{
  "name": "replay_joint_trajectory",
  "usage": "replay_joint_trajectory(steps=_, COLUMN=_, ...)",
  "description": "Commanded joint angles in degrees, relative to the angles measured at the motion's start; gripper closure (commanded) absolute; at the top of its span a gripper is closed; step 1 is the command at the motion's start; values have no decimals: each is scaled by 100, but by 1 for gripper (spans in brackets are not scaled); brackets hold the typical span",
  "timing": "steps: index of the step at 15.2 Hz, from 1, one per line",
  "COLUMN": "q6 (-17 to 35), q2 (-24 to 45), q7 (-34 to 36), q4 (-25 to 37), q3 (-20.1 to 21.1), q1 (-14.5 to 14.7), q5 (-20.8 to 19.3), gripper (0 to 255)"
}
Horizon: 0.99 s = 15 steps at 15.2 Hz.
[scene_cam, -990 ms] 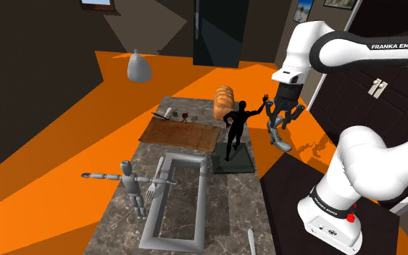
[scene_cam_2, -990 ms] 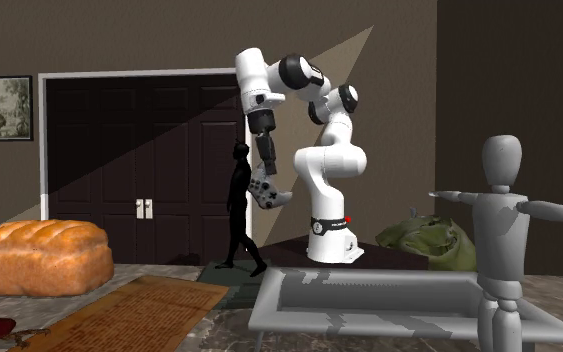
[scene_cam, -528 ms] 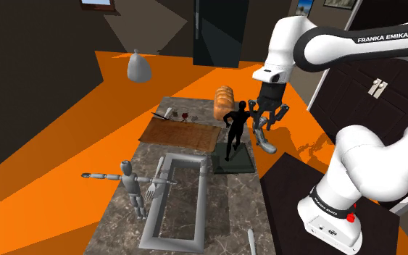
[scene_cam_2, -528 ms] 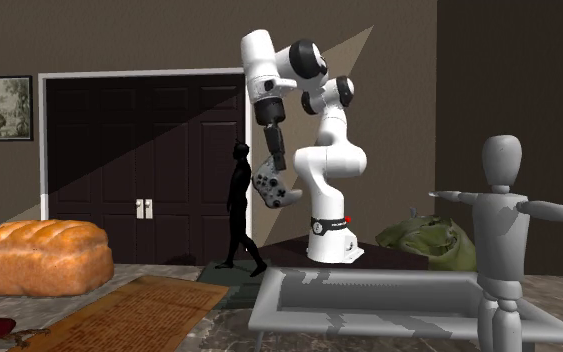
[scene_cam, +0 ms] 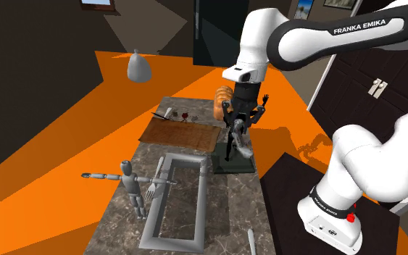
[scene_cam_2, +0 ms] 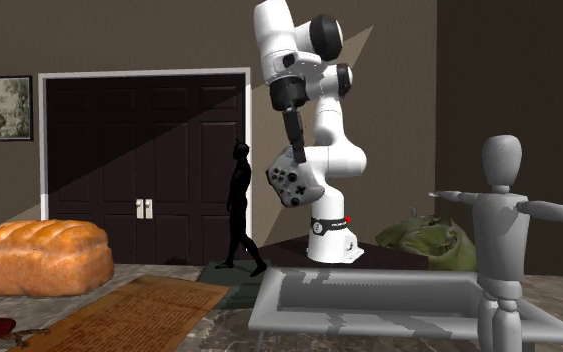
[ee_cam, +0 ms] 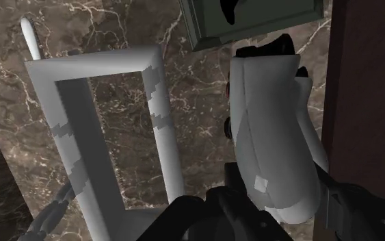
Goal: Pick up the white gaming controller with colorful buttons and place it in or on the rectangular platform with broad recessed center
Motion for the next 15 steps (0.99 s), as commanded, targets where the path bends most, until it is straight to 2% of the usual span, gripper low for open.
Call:
replay_joint_trajectory(steps=1, q6=69, q2=314, q7=140, q4=270, q3=106, q1=133, q5=131, gripper=255)
replay_joint_trajectory(steps=9, q6=172, q2=1751, q7=657, q4=1679, q3=466, q1=567, q5=547, gripper=255)
replay_joint_trajectory(steps=15, q6=12, q2=2940, q7=1044, q4=3089, q3=678, q1=796, q5=740, gripper=255)
